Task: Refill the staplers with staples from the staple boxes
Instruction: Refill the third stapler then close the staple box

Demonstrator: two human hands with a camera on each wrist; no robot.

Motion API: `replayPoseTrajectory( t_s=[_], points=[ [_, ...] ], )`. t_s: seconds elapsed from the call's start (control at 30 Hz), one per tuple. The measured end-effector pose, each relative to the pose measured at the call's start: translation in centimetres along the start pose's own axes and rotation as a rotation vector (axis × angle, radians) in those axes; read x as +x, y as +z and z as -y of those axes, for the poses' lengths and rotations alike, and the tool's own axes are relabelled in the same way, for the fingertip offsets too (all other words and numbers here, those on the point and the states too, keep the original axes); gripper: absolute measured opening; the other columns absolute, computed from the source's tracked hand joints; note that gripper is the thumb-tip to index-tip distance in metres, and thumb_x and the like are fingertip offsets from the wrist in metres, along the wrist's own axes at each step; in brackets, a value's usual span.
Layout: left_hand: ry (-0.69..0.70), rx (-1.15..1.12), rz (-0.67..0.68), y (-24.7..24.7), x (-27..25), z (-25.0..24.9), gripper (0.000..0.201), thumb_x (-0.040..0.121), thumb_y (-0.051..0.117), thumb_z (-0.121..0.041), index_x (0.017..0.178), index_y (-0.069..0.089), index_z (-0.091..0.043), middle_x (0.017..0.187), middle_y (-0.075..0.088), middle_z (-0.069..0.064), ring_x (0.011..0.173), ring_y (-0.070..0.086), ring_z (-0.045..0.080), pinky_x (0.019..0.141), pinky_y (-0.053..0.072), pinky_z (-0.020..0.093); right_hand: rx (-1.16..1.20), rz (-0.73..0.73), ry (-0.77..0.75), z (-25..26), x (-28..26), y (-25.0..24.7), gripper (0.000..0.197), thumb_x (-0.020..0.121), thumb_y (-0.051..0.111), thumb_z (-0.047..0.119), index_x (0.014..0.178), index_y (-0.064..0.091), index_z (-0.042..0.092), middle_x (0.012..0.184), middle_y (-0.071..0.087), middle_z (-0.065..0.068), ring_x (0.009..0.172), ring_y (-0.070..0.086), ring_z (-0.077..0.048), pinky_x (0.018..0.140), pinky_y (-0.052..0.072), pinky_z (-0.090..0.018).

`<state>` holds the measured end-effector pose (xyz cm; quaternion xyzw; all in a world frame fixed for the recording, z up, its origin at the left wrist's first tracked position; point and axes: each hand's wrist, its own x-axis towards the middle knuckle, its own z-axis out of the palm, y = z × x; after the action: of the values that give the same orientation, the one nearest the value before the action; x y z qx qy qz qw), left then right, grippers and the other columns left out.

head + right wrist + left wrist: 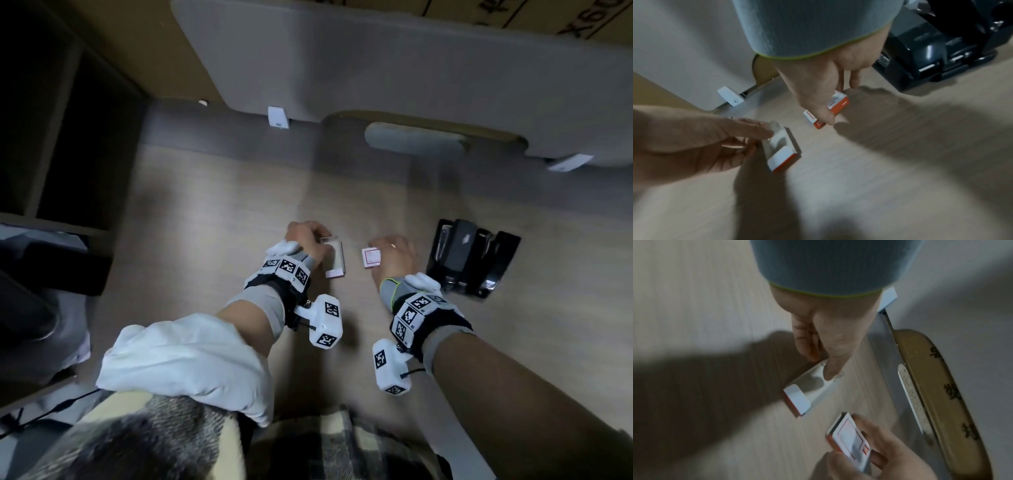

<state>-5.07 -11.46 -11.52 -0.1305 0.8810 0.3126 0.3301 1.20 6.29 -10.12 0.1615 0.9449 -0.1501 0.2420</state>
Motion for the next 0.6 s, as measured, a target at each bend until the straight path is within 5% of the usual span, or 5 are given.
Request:
replayPoseTrajectory(
  t_s=[0.13,0.4,0.5,0.6],
  points=[
    [-0.038,0.012,-0.051,-0.3,-0.2,0.4,0.003,0.080,0.070,-0.026,0.076,0.068,-0.026,0.081,0.072,-0.007,0.067,0.065,0.011,0.059,0.051,0.020,-0.017,-0.025,0.036,-0.5,-0.9,0.5,0.028,0.079,0.058,0.028,0.105,0.058,0.034,0.110,0.056,-0.001,0.105,0.049,-0.029,0.090,0.043,-0.035],
    [-0.083,-0.010,-0.128,0.2,-1.7,1.7,0.023,0.067,0.073,-0.043,0.080,0.058,-0.031,0.078,0.067,-0.013,0.069,0.066,0.014,0.071,0.058,0.033,-0.043,-0.055,-0.066,-0.1,-2.1,1.1,0.026,0.080,0.061,0.030,0.106,0.062,0.032,0.108,0.060,-0.001,0.105,0.048,-0.028,0.090,0.041,-0.034],
    [-0.007,-0.039,-0.123,0.7,-2.6,2.2,0.029,0.075,0.070,-0.036,0.102,0.061,-0.035,0.089,0.067,-0.014,0.083,0.066,0.016,0.071,0.047,0.023,-0.017,-0.060,-0.074,0.1,-1.8,1.5,0.027,0.082,0.060,0.029,0.109,0.062,0.032,0.112,0.059,-0.003,0.107,0.048,-0.029,0.092,0.042,-0.035],
    [0.107,-0.029,-0.057,0.8,-3.3,2.1,0.063,0.075,0.068,-0.029,0.135,0.051,-0.035,0.114,0.067,-0.001,0.101,0.065,0.021,0.081,0.044,0.021,-0.002,-0.077,-0.057,0.4,-1.6,1.8,0.026,0.083,0.060,0.031,0.108,0.062,0.029,0.110,0.059,-0.004,0.106,0.048,-0.031,0.092,0.043,-0.037]
  ],
)
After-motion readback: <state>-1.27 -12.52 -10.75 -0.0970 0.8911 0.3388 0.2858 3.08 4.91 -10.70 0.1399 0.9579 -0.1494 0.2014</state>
